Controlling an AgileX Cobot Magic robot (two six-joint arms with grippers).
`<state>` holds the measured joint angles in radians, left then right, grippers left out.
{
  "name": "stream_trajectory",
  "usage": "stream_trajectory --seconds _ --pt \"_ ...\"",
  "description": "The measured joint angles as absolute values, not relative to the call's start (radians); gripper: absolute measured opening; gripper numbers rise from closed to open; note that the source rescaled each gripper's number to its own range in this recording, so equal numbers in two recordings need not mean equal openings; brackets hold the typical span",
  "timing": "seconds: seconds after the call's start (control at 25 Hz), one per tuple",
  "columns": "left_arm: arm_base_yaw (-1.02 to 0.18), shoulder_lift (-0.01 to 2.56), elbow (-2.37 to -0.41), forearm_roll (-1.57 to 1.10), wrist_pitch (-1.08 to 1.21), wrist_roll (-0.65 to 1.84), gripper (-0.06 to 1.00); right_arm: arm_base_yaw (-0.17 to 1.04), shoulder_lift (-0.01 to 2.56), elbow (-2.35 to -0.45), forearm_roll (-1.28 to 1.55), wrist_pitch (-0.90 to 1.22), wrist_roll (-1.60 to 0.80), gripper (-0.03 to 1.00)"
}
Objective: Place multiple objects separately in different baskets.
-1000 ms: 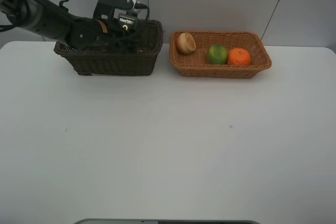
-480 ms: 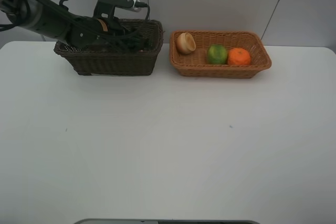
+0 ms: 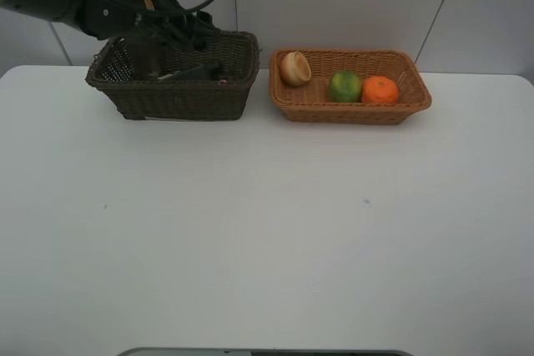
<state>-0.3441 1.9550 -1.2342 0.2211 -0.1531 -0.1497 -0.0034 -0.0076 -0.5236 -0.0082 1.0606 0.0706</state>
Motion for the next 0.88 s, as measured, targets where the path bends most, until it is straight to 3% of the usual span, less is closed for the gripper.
stream_trajectory --seconds 0.44,0.88 --pt "-0.302 1.752 -1.216 0.088 0.349 -0.159 0.93 -0.003 -0.008 -0.524 -0.008 1.061 0.071 0.84" --pt "-0.233 1.327 -0.938 0.039 0.596 -0.16 0.93 -0.003 -0.008 -0.524 -0.008 1.061 0.071 0.84"
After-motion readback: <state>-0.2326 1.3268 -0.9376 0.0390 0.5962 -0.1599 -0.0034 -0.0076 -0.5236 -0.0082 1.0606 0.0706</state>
